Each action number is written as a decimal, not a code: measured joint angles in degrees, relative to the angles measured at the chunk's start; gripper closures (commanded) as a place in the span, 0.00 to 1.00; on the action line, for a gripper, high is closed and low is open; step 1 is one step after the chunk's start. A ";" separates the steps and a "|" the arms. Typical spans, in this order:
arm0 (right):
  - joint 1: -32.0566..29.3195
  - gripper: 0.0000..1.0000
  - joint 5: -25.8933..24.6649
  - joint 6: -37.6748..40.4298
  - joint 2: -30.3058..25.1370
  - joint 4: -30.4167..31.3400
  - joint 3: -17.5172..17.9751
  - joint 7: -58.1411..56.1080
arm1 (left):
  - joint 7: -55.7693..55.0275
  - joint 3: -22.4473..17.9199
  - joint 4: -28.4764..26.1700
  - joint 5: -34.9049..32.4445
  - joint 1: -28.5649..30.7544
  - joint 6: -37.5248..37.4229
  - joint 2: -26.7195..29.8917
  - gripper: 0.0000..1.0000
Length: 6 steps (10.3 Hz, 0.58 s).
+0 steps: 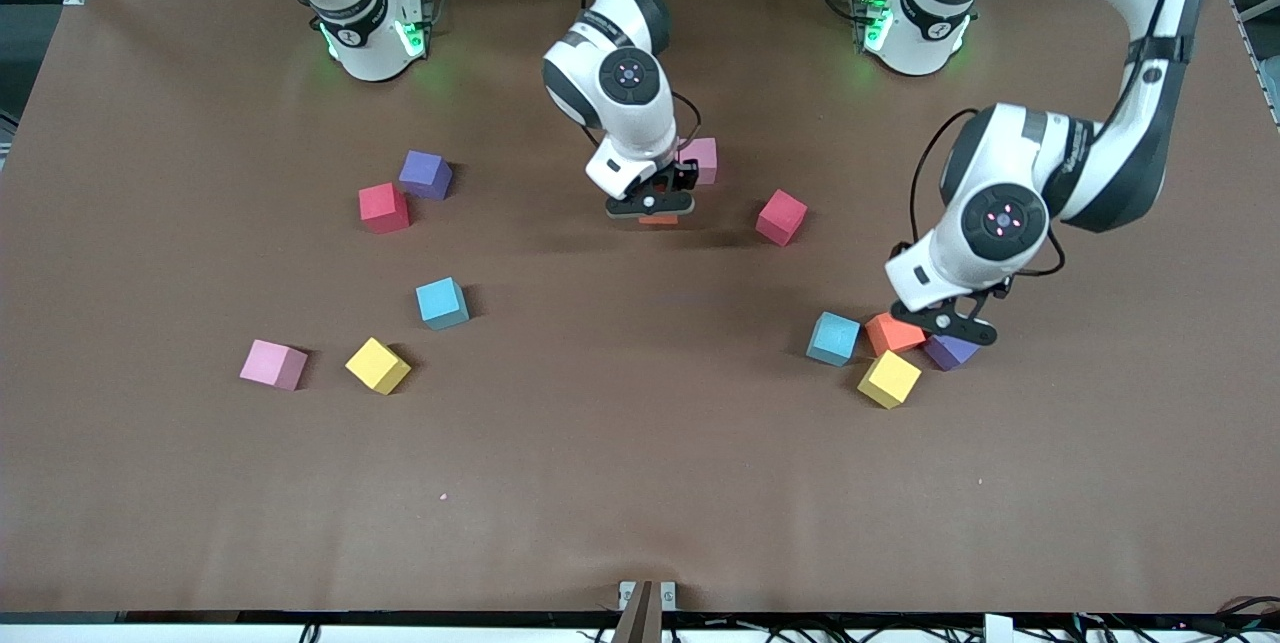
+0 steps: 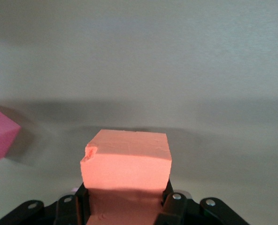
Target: Form number 2 with 11 blocks
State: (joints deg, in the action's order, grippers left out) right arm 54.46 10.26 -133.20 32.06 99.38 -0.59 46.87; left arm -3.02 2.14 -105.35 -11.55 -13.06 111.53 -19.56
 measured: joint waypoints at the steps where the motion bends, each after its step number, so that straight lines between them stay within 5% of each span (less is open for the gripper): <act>1: 0.41 0.73 0.00 0.01 1.70 -2.12 0.01 0.39 | -2.20 -1.31 0.47 2.02 -0.05 2.29 -1.44 0.00; 6: 4.80 0.73 0.01 -0.01 6.36 -5.81 0.07 2.41 | -20.97 -2.70 0.48 4.88 -0.39 10.14 -4.82 0.00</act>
State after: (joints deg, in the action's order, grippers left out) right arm 59.26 10.27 -133.21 38.42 93.57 -0.52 49.28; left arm -23.99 -0.56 -104.87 -6.67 -13.45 121.68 -24.38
